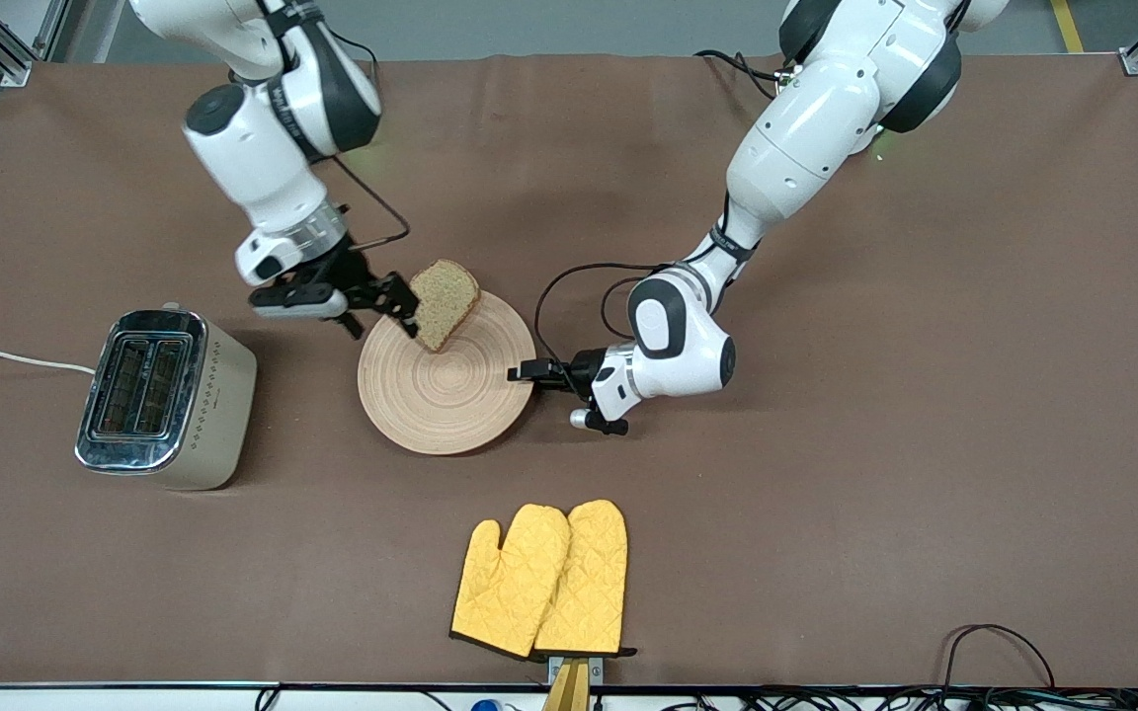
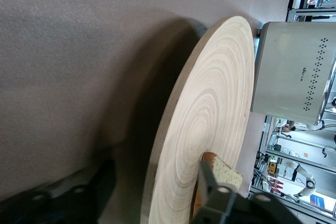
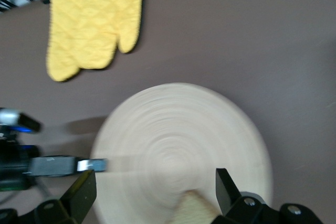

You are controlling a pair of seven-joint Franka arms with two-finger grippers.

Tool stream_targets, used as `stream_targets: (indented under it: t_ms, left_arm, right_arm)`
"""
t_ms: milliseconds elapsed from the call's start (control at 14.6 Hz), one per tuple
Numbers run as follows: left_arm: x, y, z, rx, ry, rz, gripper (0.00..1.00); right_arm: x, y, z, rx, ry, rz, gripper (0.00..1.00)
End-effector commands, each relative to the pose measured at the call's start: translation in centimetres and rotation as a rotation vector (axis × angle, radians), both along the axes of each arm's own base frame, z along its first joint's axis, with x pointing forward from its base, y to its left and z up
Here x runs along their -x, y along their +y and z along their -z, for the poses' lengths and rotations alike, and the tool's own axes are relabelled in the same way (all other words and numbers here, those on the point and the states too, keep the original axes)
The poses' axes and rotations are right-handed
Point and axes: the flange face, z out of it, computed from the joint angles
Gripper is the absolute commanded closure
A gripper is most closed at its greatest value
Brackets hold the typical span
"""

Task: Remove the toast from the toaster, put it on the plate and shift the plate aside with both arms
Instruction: 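Lower the toast onto the wooden plate and open the right gripper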

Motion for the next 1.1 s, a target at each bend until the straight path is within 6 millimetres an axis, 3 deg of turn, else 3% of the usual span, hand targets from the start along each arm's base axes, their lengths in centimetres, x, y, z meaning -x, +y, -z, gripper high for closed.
stream_targets:
  t_ms: [0, 206, 343, 480, 549, 754, 891, 1029]
  left_arm:
    - [-0.1, -0.5, 0.2, 0.005, -0.021, -0.012, 0.68]
    - [-0.2, -0.5, -0.1, 0.006, -0.026, -0.012, 1.0]
    - [-1.2, 0.3, -0.9, 0.007, -0.079, 0.004, 1.0]
    - [-2.6, 2.2, -1.8, 0.012, -0.144, 0.016, 1.0]
    - [-3.3, 3.8, -3.3, 0.016, -0.154, 0.01, 1.0]
    - [-5.1, 8.7, -6.7, 0.056, -0.15, 0.081, 1.0]
    - [-6.9, 12.7, -8.8, 0.092, -0.145, 0.122, 1.0]
    - [-8.3, 17.3, -9.1, 0.131, -0.111, 0.172, 1.0]
  right_arm:
    - [-3.8, -11.9, -2.9, 0.081, 0.07, -0.105, 0.0]
    - [-5.9, -22.7, -10.6, 0.181, 0.208, -0.13, 0.0]
    - [-5.3, -26.7, -14.1, 0.249, 0.285, -0.116, 0.0]
    - [-3.9, -31.7, -15.9, 0.26, 0.325, -0.107, 0.0]
    - [-3.4, -33.3, -16.5, 0.26, 0.328, -0.119, 0.0]
    - [-2.2, -35.1, -19.7, 0.235, 0.368, -0.085, 0.0]
    - [-1.3, -35.0, -21.1, 0.194, 0.421, -0.021, 0.0]
    - [-0.9, -34.1, -21.5, 0.179, 0.456, 0.018, 0.0]
